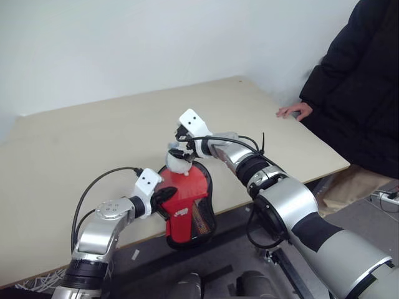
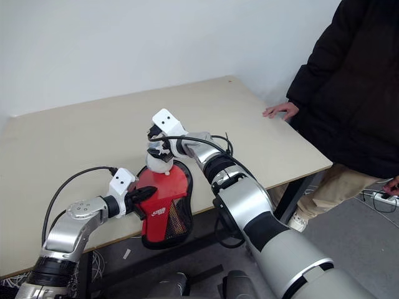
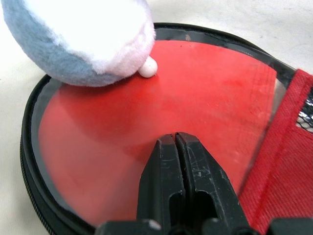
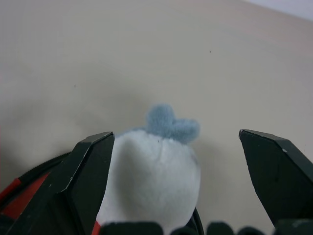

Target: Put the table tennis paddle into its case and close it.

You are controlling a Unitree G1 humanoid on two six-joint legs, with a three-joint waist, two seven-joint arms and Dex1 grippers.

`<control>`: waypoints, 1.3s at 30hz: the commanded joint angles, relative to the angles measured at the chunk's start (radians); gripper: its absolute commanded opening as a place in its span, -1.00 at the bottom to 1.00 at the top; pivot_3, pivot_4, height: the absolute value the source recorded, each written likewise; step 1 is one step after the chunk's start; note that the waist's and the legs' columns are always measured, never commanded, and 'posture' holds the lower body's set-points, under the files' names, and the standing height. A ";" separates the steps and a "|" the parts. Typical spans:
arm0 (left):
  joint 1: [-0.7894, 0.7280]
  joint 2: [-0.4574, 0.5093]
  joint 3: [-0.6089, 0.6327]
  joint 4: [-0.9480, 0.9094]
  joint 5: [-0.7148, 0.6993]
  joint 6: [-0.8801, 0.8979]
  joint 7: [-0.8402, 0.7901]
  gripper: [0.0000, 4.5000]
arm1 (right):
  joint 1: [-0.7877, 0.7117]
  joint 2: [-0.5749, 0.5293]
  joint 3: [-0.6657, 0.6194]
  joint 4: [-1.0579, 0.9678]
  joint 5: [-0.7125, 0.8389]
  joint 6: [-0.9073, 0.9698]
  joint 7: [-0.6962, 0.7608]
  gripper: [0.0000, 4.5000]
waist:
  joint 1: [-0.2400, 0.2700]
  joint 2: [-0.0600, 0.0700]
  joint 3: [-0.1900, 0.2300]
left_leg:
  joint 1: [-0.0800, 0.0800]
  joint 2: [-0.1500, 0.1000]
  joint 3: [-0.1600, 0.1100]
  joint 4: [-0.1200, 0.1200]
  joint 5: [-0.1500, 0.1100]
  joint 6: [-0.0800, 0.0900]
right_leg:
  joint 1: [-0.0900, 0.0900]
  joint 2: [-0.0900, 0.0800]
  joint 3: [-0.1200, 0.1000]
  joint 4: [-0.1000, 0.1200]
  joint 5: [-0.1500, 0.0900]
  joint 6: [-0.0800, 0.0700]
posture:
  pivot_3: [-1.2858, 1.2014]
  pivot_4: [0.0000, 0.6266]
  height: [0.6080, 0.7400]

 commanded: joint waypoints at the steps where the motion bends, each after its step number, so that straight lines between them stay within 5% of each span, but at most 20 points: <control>1: -0.020 -0.001 -0.003 0.002 -0.003 -0.009 -0.005 -1.00 | -0.001 0.159 -0.007 -0.016 0.001 0.007 -0.009 0.97 | 0.000 0.000 0.000 | 0.000 0.000 0.000 0.000 0.000 0.000 | -0.001 0.000 0.000 0.000 0.000 0.000 | 0.03 -1.00 1.00; 33: -0.060 -0.037 -0.048 0.122 0.007 -0.082 -0.048 -1.00 | 0.059 0.227 0.037 -0.006 -0.011 0.066 0.066 0.97 | 0.000 0.000 0.000 | -0.001 0.000 0.002 0.000 0.000 0.000 | -0.001 0.000 0.001 0.000 0.000 0.000 | 0.03 -1.00 1.00; 39: -0.047 -0.039 -0.047 0.116 0.006 -0.080 -0.043 -1.00 | 0.063 0.236 0.041 -0.006 -0.012 0.062 0.073 0.43 | 0.000 0.000 0.000 | -0.001 0.000 0.002 0.000 0.000 0.000 | -0.001 0.000 0.001 0.000 0.000 0.000 | 0.03 -1.00 1.00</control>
